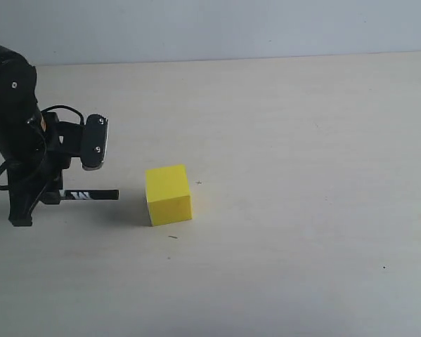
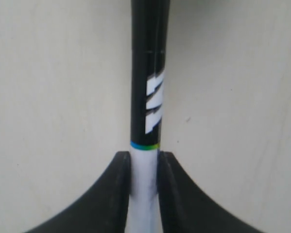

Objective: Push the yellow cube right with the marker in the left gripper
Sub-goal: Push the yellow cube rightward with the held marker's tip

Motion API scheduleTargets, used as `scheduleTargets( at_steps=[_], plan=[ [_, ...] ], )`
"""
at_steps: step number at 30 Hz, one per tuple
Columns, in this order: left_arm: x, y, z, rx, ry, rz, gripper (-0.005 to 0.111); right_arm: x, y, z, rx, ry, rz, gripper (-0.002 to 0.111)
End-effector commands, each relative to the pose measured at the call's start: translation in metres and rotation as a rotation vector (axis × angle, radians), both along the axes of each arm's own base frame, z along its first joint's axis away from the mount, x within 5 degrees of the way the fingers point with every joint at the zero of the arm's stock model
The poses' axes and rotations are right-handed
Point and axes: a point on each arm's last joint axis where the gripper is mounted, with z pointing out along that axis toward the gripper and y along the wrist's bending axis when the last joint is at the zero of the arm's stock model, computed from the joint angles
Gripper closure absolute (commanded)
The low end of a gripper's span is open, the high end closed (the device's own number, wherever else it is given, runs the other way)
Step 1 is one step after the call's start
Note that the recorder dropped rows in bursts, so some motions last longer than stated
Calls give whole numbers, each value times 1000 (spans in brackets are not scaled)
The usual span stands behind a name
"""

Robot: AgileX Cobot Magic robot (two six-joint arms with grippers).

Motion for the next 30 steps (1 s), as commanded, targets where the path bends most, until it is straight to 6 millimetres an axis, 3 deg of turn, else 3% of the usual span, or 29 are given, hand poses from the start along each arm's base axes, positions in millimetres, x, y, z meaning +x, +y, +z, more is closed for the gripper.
scheduleTargets(
  at_steps=[1, 6, 18, 27, 30],
  plan=[
    [-2, -22, 2, -79, -31, -36, 107, 0, 0, -1, -13, -5, -2, 108],
    [-9, -59, 5, -185, -126, -117, 107, 0, 0, -1, -13, -5, -2, 108],
    [-8, -36, 2, -98, -34, -63, 107, 0, 0, -1, -13, -6, -1, 108],
    [-23, -75, 4, -149, -102, -200, 107, 0, 0, -1, -13, -6, -1, 108],
    [-24, -77, 4, -145, -102, -205, 107, 0, 0, -1, -13, -6, -1, 108]
  ],
)
